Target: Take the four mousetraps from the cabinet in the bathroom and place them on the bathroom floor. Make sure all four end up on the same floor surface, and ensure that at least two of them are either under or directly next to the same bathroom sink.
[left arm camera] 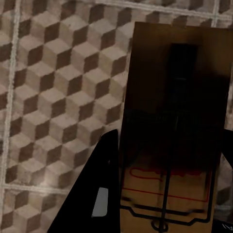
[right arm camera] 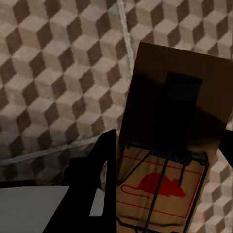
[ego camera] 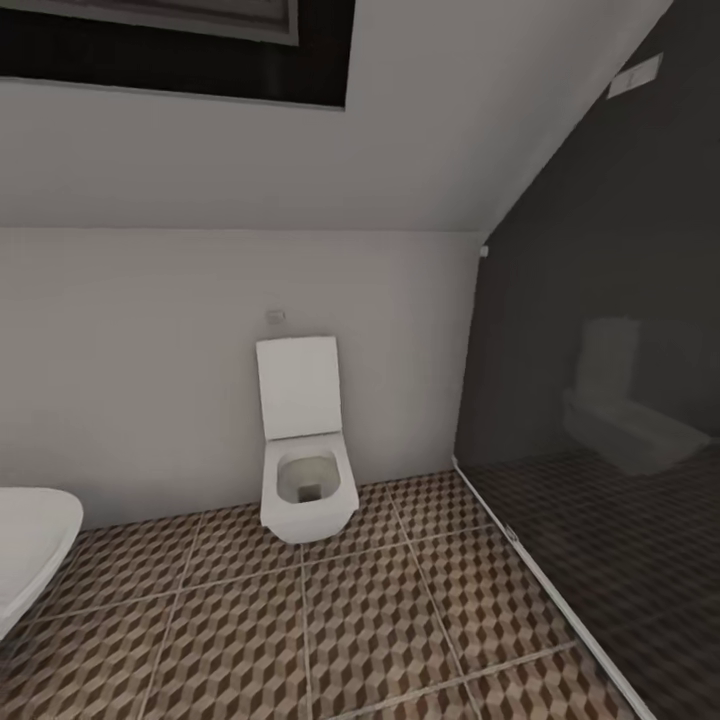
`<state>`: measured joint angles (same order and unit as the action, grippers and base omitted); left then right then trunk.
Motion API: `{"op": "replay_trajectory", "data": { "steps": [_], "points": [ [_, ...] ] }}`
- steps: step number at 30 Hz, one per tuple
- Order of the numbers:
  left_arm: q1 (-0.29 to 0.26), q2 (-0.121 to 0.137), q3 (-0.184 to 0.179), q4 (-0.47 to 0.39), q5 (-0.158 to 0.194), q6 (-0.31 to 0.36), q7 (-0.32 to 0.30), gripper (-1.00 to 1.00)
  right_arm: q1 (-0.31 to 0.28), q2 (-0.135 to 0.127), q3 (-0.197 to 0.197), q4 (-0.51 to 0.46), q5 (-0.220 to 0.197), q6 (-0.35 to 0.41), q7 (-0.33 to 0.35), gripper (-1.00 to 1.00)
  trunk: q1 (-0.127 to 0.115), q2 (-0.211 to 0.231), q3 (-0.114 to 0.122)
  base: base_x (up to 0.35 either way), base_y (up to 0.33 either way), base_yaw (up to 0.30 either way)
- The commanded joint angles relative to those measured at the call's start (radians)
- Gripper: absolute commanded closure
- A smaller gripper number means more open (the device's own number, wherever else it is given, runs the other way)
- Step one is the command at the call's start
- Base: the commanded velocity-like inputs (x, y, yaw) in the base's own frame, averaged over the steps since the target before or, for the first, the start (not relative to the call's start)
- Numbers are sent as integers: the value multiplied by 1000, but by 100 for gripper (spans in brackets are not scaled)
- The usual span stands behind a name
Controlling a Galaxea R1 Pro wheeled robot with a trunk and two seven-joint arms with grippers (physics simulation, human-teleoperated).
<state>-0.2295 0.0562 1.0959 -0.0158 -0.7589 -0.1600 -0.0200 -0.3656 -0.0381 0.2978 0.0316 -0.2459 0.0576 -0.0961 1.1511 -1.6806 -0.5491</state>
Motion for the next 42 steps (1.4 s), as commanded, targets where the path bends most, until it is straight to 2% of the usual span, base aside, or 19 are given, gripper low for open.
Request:
{"op": "replay_trajectory", "data": {
  "steps": [1, 8, 15, 22, 42],
  "points": [
    [-1, 1, 10, 0, -8, -2, 2, 100, -1, 0, 9, 1, -11, 2, 2, 100, 0, 0, -1, 300, 0, 300],
    [-1, 4, 16, -5, -4, -2, 3, 100, -1, -3, 8, 1, -12, -3, 0, 100, 0, 0, -1, 308, 0, 300],
    [-1, 32, 20, -20, -3, -2, 5, 100, -1, -4, 9, 1, -12, -5, 0, 100, 0, 0, -1, 318, 0, 300],
    [-1, 33, 18, -38, -5, -2, 4, 100, -1, -6, 8, 1, -12, -7, 1, 100, 0, 0, -1, 320, -17, 277],
    [-1, 27, 18, -41, -9, -1, 3, 100, -1, -8, 7, 1, -12, -7, 3, 100, 0, 0, -1, 284, -153, 26]
  ]
}}
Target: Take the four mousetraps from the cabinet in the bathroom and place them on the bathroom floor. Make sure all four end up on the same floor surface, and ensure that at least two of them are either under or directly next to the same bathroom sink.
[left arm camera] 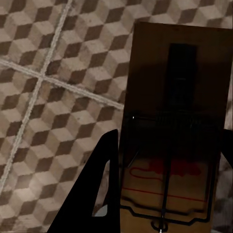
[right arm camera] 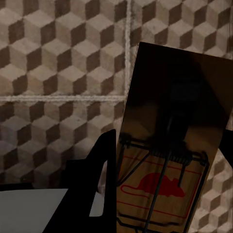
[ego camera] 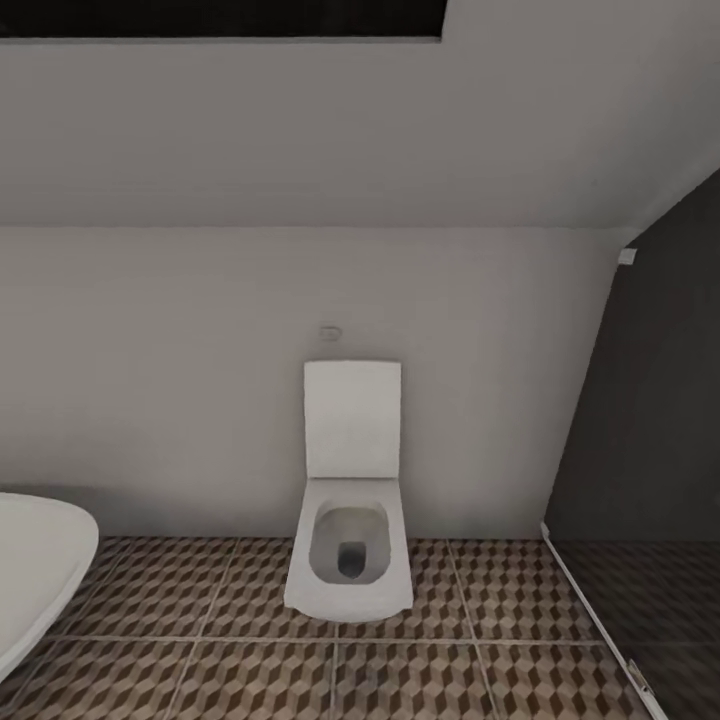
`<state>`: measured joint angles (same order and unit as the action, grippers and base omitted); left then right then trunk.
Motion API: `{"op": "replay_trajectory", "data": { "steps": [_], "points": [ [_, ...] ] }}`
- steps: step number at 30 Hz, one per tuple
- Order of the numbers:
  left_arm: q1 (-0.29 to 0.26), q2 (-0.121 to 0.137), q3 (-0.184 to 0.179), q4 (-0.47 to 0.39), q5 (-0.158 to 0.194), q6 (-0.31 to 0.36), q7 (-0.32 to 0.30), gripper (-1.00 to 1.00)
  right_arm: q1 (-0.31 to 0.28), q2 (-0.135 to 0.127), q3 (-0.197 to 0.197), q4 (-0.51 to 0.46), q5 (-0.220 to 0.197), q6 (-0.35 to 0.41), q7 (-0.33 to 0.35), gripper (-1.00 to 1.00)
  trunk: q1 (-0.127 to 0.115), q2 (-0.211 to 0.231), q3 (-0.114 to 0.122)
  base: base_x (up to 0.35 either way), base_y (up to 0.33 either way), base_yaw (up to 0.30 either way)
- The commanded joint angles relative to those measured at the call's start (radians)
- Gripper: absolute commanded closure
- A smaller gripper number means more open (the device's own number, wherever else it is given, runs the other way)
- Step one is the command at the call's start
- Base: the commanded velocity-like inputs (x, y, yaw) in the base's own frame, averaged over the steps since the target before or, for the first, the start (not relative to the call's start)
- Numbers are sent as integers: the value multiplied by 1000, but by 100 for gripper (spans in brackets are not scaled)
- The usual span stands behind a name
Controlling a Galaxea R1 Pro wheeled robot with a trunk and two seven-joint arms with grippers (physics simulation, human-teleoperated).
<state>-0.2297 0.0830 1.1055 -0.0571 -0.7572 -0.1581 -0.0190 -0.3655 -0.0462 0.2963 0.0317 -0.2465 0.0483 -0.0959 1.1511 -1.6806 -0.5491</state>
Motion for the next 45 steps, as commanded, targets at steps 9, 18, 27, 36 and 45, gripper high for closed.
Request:
{"op": "replay_trajectory", "data": {
  "steps": [9, 18, 27, 36, 45],
  "points": [
    [-1, 2, 8, 0, -8, -5, 2, 100, -1, 4, 10, 1, -11, 2, 1, 100, 0, 0, -1, 199, -124, 5],
    [0, 3, 8, 0, -8, -7, 2, 100, -1, -2, 9, 1, -11, 1, -1, 100, 0, 0, -1, 26, -9, 189],
    [0, 3, 7, 1, -10, -7, 1, 100, -1, -3, 9, 1, -11, 0, 2, 100, 0, 0, -1, 7, 3, 41],
    [0, 3, 5, 1, -11, -8, 1, 100, -1, -1, 9, 1, -11, 1, 2, 100, 0, 0, -1, 47, 57, 2],
    [-1, 3, 1, 2, -19, -8, -2, 100, -1, -1, 9, 1, -11, 0, 4, 100, 0, 0, -1, 45, 5, 0]
  ]
}}
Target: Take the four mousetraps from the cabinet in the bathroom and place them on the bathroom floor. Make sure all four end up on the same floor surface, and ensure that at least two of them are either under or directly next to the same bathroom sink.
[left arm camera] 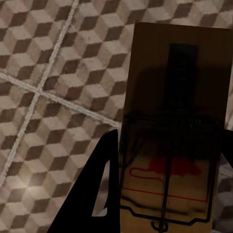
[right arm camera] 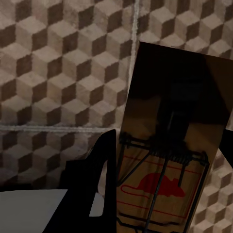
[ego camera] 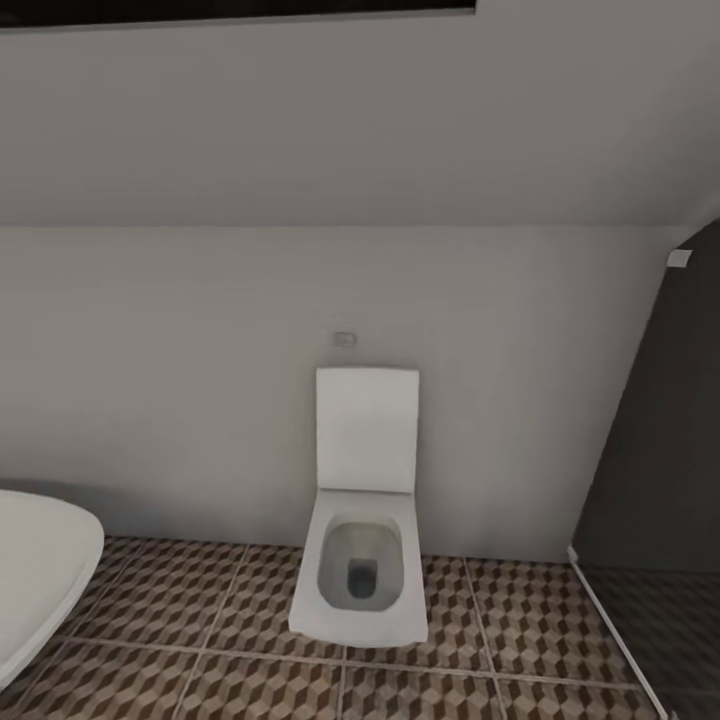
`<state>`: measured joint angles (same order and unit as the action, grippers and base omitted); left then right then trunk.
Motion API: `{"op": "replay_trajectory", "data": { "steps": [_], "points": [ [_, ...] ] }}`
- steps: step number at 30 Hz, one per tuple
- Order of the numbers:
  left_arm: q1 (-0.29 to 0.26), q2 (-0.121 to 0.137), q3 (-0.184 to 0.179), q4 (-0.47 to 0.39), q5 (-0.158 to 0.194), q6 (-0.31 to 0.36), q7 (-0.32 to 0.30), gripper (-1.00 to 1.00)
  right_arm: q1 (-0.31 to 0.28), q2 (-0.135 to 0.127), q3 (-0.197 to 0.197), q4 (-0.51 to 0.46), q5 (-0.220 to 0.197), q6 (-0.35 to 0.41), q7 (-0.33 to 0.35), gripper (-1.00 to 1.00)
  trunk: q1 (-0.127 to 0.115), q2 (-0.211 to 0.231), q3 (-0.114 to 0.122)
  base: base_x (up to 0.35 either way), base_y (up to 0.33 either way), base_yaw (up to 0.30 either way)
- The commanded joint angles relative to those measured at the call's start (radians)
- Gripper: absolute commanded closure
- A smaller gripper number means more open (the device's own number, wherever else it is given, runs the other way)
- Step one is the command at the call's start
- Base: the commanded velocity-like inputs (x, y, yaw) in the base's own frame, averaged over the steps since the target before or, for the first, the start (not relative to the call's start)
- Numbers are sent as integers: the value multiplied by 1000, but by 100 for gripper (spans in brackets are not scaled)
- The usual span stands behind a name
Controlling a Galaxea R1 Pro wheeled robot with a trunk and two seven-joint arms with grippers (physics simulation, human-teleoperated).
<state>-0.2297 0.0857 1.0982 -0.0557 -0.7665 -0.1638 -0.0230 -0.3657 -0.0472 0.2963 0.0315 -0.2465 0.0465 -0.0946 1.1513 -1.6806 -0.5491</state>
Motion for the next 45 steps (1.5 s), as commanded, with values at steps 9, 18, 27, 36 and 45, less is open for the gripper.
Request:
{"op": "replay_trajectory", "data": {
  "steps": [9, 18, 27, 36, 45],
  "points": [
    [-1, -1, 8, 0, -12, 0, 4, 100, -1, 2, 9, 1, -11, 2, 3, 100, 0, 0, -1, 217, 0, 0],
    [-1, -1, 9, 0, -12, -1, 5, 100, -1, 4, 9, 1, -11, 2, 3, 100, 0, 0, -1, 131, 0, 0],
    [-1, -1, 10, 0, -7, -6, 5, 100, -1, 2, 9, 1, -11, 1, 3, 100, 0, 0, -1, 14, 0, 0],
    [-4, -2, 7, -16, -11, 1, 4, 100, -1, -1, 6, 0, -15, 3, -1, 100, 0, 0, -1, 1, 0, 0],
    [-18, -9, 6, -78, -14, 25, 2, 100, -1, 0, 9, -31, -9, 13, -8, 100, 0, 0, -1, 0, 0, 0]
  ]
}}
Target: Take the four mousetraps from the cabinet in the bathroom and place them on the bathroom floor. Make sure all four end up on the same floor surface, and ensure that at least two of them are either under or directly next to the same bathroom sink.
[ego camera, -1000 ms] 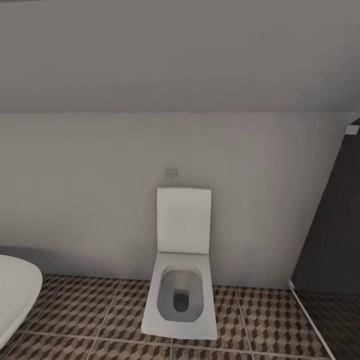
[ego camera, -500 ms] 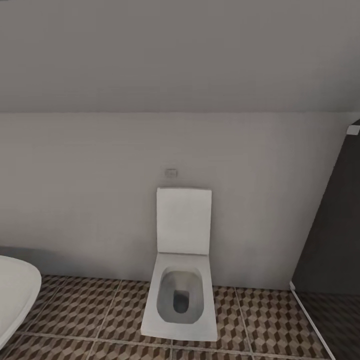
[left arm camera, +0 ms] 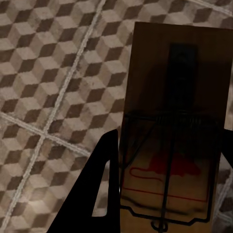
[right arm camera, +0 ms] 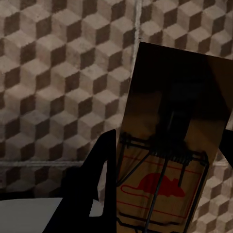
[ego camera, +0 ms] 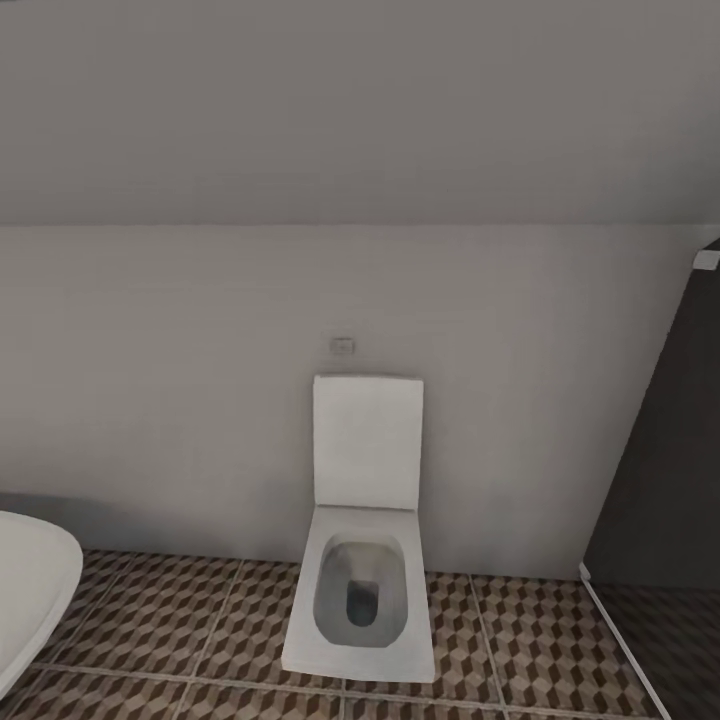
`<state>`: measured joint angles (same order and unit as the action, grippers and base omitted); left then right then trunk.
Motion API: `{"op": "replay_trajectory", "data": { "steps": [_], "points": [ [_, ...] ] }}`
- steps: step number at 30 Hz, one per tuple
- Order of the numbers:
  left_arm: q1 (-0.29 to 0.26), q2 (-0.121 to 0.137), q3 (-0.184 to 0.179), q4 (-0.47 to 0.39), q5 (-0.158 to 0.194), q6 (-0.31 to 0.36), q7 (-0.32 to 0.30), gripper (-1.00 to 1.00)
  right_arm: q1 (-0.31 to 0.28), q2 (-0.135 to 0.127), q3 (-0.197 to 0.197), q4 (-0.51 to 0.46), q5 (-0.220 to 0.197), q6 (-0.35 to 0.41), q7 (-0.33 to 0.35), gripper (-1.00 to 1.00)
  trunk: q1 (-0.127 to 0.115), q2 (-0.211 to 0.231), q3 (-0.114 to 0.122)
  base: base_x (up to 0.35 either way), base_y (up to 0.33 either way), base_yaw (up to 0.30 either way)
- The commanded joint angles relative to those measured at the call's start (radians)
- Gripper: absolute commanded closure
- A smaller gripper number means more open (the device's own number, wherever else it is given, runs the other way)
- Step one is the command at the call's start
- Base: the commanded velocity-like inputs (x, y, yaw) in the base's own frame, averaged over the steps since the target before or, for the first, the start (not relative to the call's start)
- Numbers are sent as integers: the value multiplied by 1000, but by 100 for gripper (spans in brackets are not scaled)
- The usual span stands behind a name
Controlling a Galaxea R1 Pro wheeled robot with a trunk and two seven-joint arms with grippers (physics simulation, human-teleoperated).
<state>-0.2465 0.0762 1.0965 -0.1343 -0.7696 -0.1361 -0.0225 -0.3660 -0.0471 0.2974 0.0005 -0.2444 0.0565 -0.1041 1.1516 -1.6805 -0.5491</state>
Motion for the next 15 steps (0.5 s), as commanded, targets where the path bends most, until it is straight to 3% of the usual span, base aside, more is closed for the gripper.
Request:
{"op": "replay_trajectory", "data": {
  "steps": [1, 5, 15],
  "points": [
    [-2, 0, 8, -1, -11, 7, 2, 100, -1, 0, 8, -9, -12, 4, 1, 100, 0, 0, -1, 0, 0, 0],
    [-5, -6, 8, -4, -11, 51, 2, 100, -1, 1, 2, -46, -16, -5, 0, 100, 0, 0, -1, 0, 0, 0],
    [-7, -35, 7, -4, -24, 67, 4, 100, -1, 2, -3, -60, -18, -60, 0, 100, 0, 0, -1, 0, 0, 0]
  ]
}}
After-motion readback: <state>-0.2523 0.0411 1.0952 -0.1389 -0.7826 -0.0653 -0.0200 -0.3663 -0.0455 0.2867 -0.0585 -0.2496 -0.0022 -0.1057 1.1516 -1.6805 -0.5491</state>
